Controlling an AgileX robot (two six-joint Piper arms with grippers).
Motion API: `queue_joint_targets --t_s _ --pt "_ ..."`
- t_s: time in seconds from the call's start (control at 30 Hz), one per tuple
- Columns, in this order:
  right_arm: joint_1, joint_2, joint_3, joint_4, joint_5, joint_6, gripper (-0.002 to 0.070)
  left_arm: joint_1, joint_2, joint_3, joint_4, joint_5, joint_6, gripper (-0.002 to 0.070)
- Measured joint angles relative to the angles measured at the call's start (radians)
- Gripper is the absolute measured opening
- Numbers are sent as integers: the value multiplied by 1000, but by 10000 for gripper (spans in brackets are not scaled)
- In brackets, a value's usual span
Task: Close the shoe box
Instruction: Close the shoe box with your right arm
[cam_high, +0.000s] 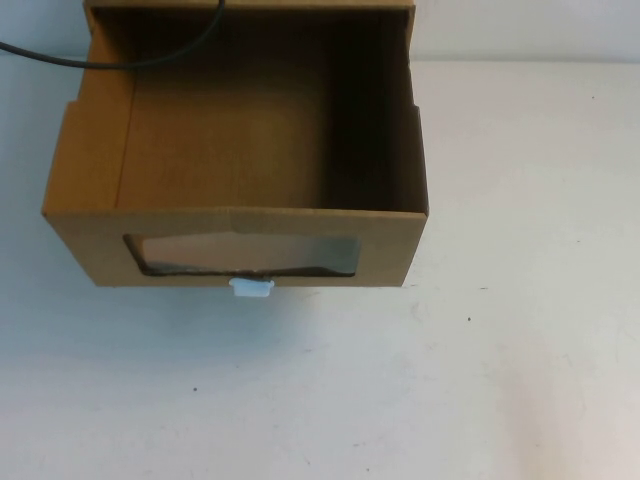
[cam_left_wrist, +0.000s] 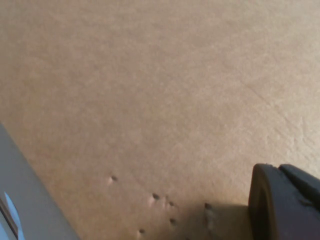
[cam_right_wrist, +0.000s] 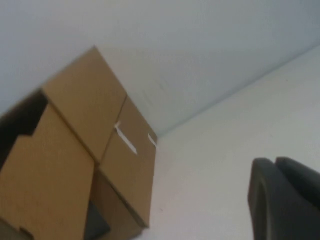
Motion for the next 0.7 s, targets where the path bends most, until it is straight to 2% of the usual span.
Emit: queue_joint_targets --t_s 0.2,0.4,0.6,0.7 --pt "0 -1 0 113 -33 0 -13 0 0 0 0 0 0 -5" --pt "0 76 -174 97 296 0 -11 0 0 0 2 -2 0 -5" --pt "0 439 -466 -15 649 -5 -11 0 0 0 5 -4 0 -5" --pt "0 622 -598 -41 760 -59 -11 0 0 0 7 -4 0 -5"
